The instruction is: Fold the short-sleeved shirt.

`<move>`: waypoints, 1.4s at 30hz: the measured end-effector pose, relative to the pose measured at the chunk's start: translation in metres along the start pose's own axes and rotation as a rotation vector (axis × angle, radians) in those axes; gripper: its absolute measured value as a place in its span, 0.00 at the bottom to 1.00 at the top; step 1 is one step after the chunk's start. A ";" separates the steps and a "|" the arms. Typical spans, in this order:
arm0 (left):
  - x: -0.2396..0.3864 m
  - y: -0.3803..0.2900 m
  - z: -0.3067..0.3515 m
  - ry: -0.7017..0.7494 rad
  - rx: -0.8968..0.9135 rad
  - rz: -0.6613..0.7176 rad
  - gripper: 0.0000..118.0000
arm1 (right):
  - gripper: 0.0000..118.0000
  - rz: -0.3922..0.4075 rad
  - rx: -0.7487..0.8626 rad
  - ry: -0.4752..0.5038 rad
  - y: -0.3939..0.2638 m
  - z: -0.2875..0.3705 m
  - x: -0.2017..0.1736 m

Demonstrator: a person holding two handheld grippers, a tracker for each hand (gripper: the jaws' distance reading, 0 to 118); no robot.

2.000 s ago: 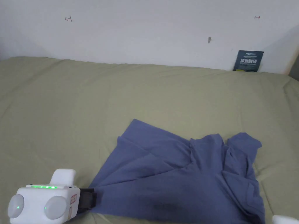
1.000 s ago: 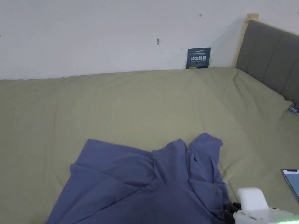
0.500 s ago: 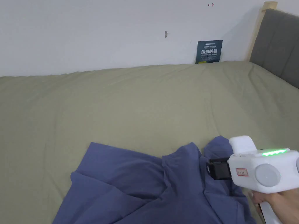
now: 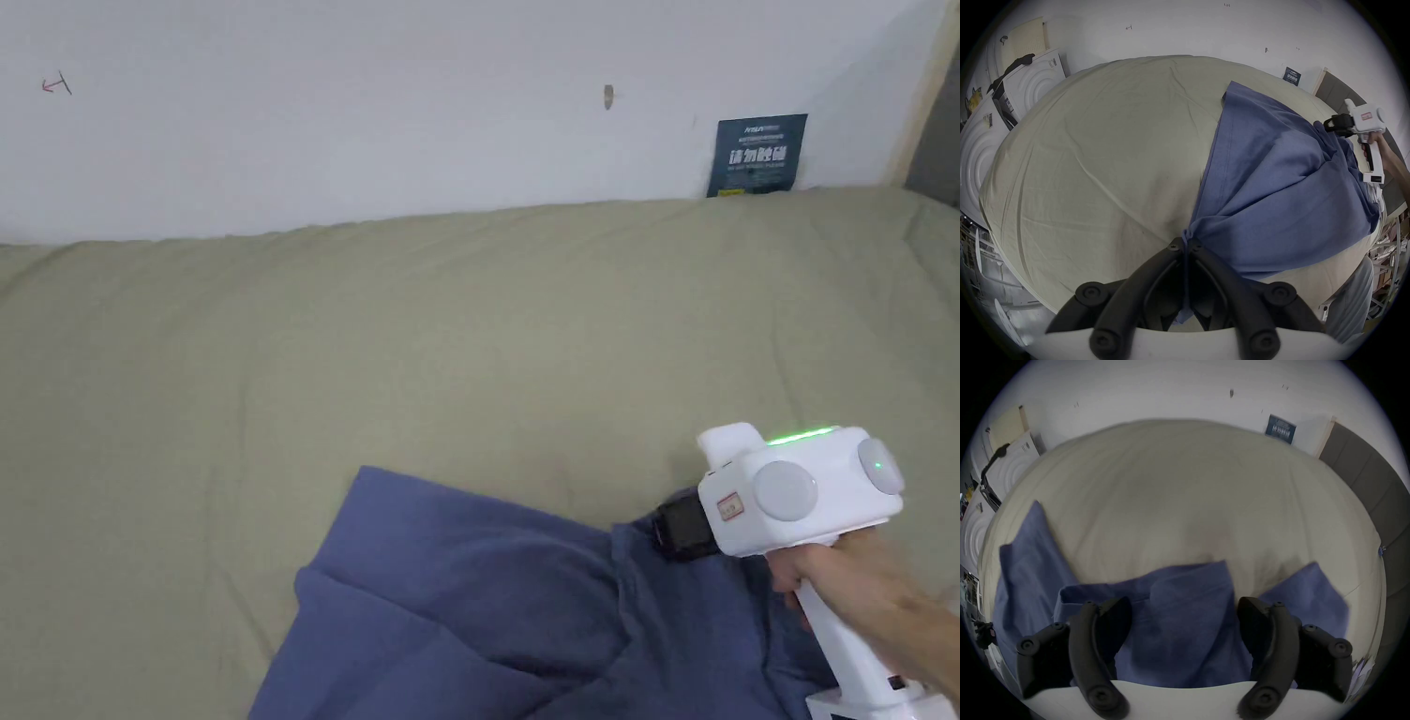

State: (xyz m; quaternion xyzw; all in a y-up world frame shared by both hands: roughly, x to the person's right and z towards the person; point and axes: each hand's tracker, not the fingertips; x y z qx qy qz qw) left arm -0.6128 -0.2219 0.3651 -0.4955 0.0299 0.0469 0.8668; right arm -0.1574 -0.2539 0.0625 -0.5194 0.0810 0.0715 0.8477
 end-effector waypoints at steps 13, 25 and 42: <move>-0.009 0.002 0.001 -0.001 -0.014 0.011 0.00 | 0.02 0.032 0.161 0.051 -0.022 0.123 -0.001; 0.011 0.084 0.113 -0.032 0.294 -0.004 0.00 | 0.02 0.017 0.475 0.020 -0.039 0.317 0.036; 0.042 0.231 0.323 0.023 0.647 -0.025 0.00 | 0.02 -0.070 0.788 -0.099 -0.026 0.542 0.074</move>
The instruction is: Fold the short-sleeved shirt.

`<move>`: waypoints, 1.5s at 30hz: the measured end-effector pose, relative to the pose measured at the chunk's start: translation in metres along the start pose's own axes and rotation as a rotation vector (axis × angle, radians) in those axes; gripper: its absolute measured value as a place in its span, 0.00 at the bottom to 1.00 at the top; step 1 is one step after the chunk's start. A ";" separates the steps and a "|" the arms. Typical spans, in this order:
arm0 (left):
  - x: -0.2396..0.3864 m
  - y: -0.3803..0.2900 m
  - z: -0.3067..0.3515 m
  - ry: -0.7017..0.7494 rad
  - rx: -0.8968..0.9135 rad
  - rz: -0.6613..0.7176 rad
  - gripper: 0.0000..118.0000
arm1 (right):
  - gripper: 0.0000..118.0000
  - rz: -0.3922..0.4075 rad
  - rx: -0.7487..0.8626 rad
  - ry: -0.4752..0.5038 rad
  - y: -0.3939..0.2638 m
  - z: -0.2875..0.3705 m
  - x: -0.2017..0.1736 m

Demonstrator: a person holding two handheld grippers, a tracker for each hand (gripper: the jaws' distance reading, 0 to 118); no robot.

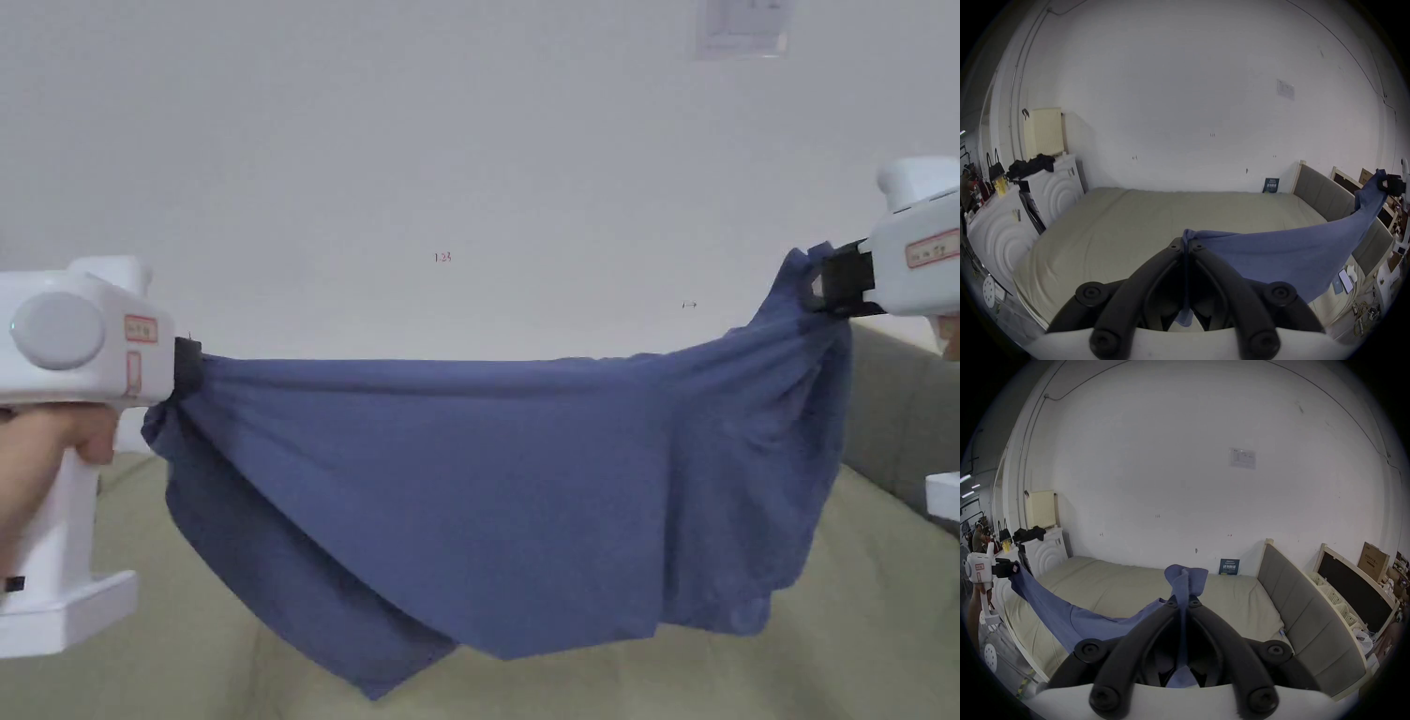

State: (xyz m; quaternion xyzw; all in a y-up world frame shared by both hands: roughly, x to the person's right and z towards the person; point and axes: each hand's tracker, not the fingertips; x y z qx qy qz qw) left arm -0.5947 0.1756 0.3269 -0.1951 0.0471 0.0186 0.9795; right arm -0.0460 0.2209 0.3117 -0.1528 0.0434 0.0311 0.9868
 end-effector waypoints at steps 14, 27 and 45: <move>0.000 0.054 -0.004 0.040 0.031 -0.008 0.00 | 0.03 0.003 0.019 0.000 0.045 -0.018 -0.010; 0.017 0.094 -0.107 0.122 0.019 -0.031 0.00 | 0.03 0.018 -0.035 -0.047 0.072 -0.131 -0.013; 0.040 0.025 -0.329 0.203 -0.127 -0.078 0.00 | 0.03 0.039 -0.211 -0.064 -0.010 -0.367 -0.030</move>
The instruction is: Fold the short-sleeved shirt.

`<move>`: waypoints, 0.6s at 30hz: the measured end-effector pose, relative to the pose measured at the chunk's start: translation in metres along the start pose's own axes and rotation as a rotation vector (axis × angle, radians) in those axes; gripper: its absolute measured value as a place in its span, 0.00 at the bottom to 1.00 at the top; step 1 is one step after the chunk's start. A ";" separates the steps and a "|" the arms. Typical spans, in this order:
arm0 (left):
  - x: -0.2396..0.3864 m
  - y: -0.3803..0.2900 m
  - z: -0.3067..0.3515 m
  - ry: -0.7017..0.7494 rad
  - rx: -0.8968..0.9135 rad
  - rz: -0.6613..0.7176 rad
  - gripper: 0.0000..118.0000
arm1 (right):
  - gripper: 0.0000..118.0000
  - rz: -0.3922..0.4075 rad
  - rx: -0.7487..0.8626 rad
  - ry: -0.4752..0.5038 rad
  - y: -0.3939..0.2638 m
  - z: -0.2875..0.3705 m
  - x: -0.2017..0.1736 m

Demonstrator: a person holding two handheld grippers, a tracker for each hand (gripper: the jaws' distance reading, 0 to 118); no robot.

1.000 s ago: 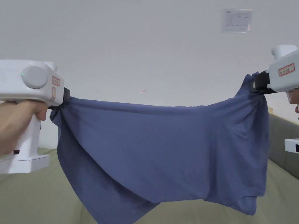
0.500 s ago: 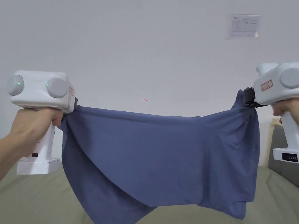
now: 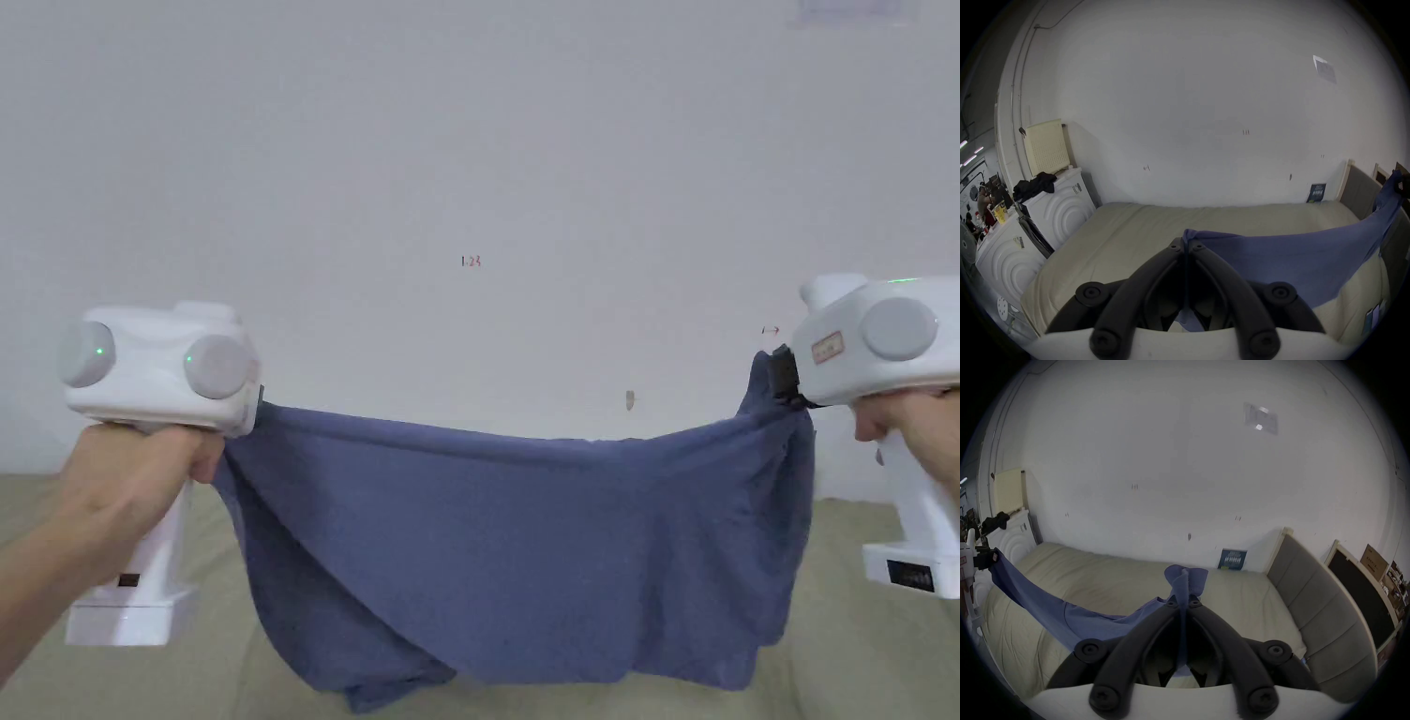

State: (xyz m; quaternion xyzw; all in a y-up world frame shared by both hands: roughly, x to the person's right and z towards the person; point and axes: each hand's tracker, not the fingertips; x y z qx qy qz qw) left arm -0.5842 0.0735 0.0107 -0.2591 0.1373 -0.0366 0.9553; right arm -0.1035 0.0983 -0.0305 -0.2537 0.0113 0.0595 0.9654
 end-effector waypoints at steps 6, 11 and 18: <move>0.012 -0.091 -0.050 -0.028 -0.158 -0.062 0.00 | 0.03 0.009 -0.176 0.011 -0.100 -0.057 -0.017; 0.004 -0.181 -0.036 -0.063 -0.250 -0.101 0.00 | 0.03 0.028 -0.258 0.050 -0.186 -0.045 -0.016; -0.027 -0.274 0.036 -0.114 -0.338 -0.075 0.00 | 0.03 -0.017 -0.319 0.120 -0.281 0.051 -0.014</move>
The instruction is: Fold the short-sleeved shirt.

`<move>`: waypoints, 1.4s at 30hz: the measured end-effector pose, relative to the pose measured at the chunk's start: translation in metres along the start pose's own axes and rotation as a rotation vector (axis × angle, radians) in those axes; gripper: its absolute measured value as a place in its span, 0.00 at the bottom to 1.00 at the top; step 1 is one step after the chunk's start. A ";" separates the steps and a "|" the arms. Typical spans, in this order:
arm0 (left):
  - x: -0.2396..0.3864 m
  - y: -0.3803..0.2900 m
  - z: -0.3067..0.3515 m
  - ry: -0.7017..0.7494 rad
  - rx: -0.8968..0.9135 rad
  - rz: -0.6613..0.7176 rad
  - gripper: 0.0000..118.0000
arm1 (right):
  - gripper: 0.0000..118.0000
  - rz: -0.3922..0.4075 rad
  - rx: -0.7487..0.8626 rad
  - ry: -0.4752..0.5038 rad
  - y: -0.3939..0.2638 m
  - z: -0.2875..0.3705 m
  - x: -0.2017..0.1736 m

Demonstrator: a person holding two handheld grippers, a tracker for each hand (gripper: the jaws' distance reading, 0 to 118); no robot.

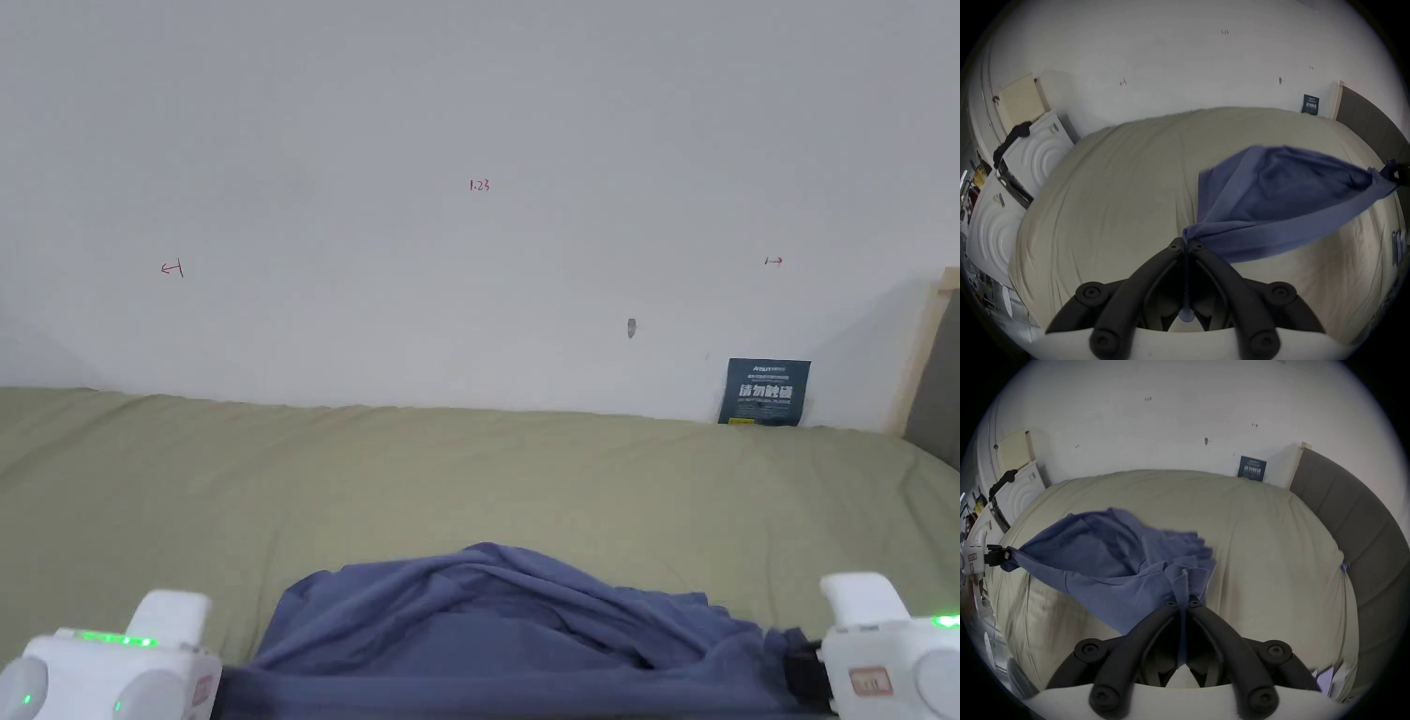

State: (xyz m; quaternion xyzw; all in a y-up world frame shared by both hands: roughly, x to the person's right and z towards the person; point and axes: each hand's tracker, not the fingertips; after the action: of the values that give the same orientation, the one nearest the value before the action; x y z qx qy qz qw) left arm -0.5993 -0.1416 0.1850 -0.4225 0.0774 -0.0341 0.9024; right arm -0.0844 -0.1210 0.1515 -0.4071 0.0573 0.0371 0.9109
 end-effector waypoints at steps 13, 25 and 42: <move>-0.045 -0.174 0.101 -0.071 -0.059 0.070 0.00 | 0.03 -0.100 -0.048 0.067 -0.204 0.123 -0.011; -0.055 -0.219 0.114 -0.120 -0.034 0.120 0.60 | 0.46 -0.200 -0.029 0.007 -0.247 0.132 -0.015; 0.001 -0.228 0.164 -0.179 0.056 0.151 0.00 | 0.00 -0.155 0.104 0.063 -0.263 0.179 -0.070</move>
State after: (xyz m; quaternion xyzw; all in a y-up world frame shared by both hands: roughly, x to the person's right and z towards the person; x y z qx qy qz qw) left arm -0.5702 -0.1638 0.4634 -0.3913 0.0269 0.0697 0.9172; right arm -0.1104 -0.1646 0.4733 -0.3634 0.0560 -0.0495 0.9286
